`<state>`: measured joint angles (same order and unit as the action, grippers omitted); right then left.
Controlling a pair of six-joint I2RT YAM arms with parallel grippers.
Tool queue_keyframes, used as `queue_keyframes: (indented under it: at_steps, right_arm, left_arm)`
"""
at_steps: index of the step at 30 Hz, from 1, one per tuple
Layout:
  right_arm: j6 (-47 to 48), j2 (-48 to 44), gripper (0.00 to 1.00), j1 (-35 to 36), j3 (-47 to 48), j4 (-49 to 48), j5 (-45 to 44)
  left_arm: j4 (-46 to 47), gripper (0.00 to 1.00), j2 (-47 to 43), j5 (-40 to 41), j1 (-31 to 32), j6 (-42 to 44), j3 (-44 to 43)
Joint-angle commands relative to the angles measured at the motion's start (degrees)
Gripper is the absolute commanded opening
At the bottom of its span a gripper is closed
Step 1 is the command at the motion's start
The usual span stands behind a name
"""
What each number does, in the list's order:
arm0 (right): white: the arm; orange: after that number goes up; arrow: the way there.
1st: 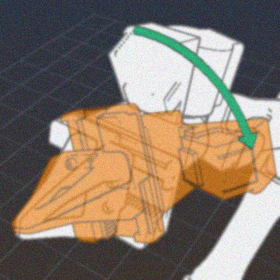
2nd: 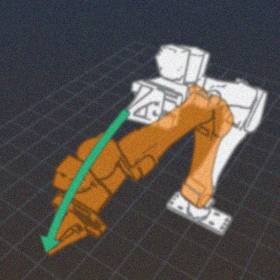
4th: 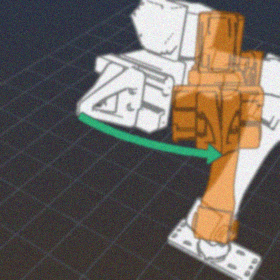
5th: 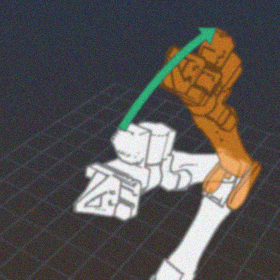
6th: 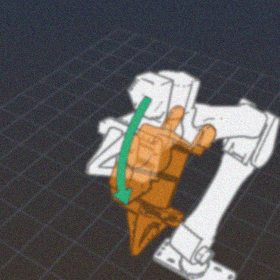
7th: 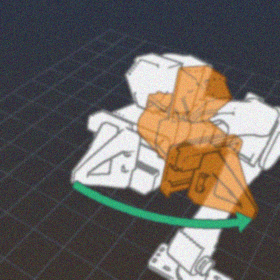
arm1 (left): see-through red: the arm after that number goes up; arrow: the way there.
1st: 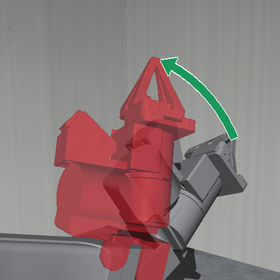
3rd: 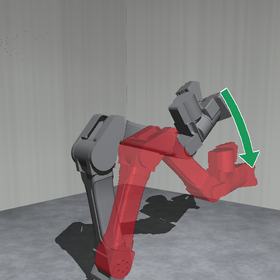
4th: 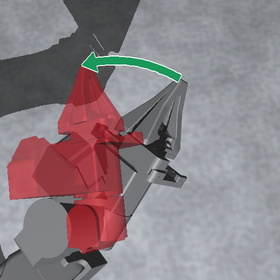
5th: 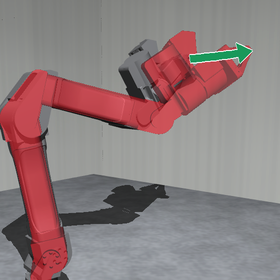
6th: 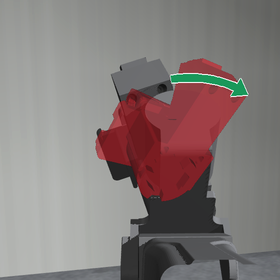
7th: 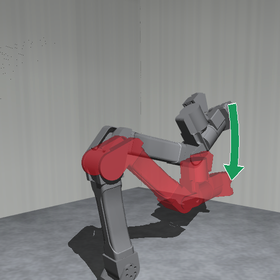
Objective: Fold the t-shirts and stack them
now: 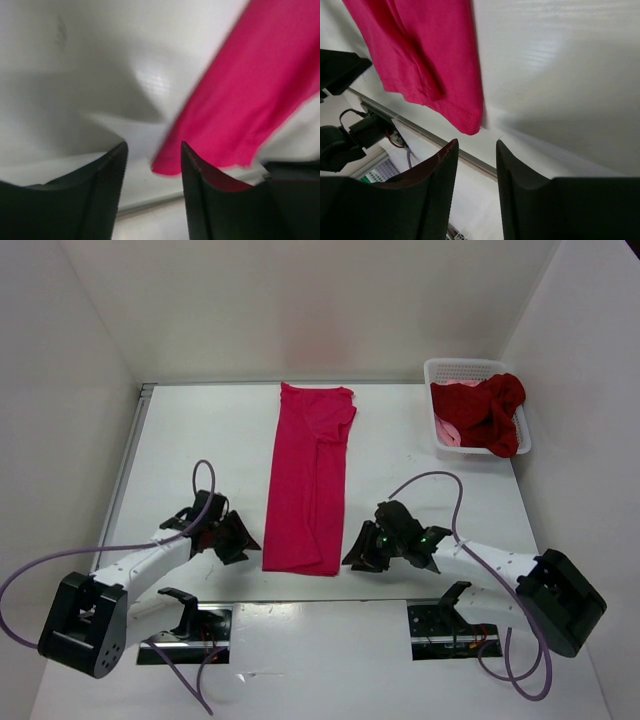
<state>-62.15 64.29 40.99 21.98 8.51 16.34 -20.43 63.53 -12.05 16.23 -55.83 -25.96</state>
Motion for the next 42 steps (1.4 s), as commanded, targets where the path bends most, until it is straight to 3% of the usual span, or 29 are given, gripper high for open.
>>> queue_keyframes:
  at_steps: [1, 2, 6, 14, 25, 28, 33, 38, 42]
  right_arm:
    - [-3.15, 3.45, 0.43, 3.21, -0.80, -6.84, -0.96]
    - [-3.15, 4.43, 0.43, 4.70, -0.10, -6.84, -1.83]
    - [-4.55, 9.35, 0.43, 7.17, 2.28, -8.33, -2.63]
    - [-6.40, 11.29, 0.43, 7.70, 2.20, -8.95, -3.68]
    - [-5.70, 12.69, 0.28, 7.70, 4.82, -7.63, -5.62]
    - [-5.70, 12.70, 0.23, 7.70, 4.83, -7.63, -5.62]
    - [-4.39, 11.56, 0.04, 7.70, 4.83, -5.27, -6.14]
    - [-5.25, 8.84, 0.00, 11.28, 4.30, -0.09, -4.65]
    - [-6.23, 3.92, 0.00, 14.55, 6.76, 8.60, -4.03]
  left_arm:
    - [-1.02, 0.56, -2.26, -0.52, 1.87, -2.44, 3.36]
    - [-1.02, 0.62, -2.79, -0.51, 2.92, -2.96, 3.37]
    - [-0.32, 0.63, -3.06, -0.51, 3.99, -2.97, 4.68]
    - [1.88, 0.48, -3.59, -2.35, 5.74, -4.11, 6.70]
    - [1.97, 0.44, 1.42, -2.98, 7.59, -0.59, 4.08]
    - [2.58, 0.37, 1.42, -2.98, 7.59, -0.07, 3.54]
    - [2.58, 0.02, 2.65, -4.73, 7.59, 1.07, 3.54]
    - [-1.54, 0.00, -0.06, -4.73, 10.92, -0.15, 0.48]
    - [-11.52, 0.00, -4.10, -5.87, 13.21, -0.86, -4.08]
